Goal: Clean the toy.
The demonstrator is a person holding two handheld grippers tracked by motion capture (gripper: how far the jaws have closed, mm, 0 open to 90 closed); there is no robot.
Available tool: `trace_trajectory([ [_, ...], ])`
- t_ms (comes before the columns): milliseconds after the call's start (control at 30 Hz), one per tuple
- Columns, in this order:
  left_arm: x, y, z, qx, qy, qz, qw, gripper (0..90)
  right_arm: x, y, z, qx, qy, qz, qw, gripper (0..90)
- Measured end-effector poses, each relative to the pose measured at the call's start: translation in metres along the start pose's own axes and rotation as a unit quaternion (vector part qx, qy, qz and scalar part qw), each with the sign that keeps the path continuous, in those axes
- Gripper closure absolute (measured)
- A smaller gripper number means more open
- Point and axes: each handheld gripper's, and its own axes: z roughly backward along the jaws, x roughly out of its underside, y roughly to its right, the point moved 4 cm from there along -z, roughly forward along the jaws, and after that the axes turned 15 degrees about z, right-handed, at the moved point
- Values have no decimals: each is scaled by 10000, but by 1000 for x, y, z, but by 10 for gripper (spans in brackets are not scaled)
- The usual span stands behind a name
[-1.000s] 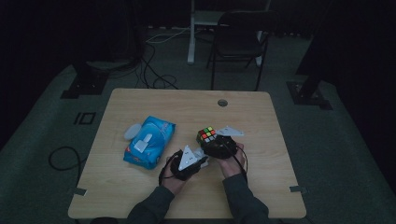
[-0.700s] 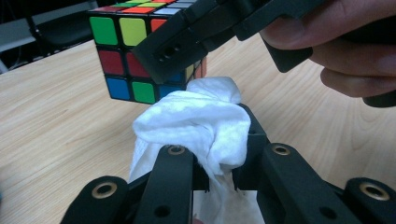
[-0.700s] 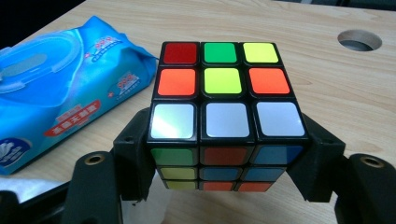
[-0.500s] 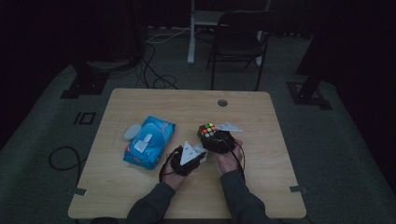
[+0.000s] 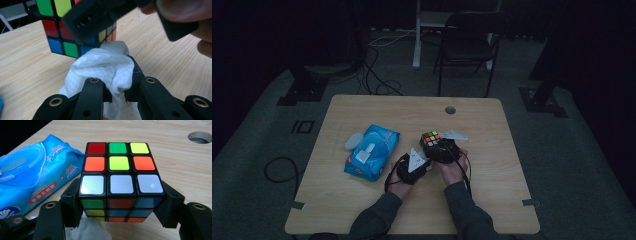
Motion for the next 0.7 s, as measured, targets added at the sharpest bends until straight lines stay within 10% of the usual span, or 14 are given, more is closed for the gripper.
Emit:
trace_trajectory([
  [700,-5,5,-3,-56,110,6,9999,803,2,-1,0,-91,20,-103,9999,344],
])
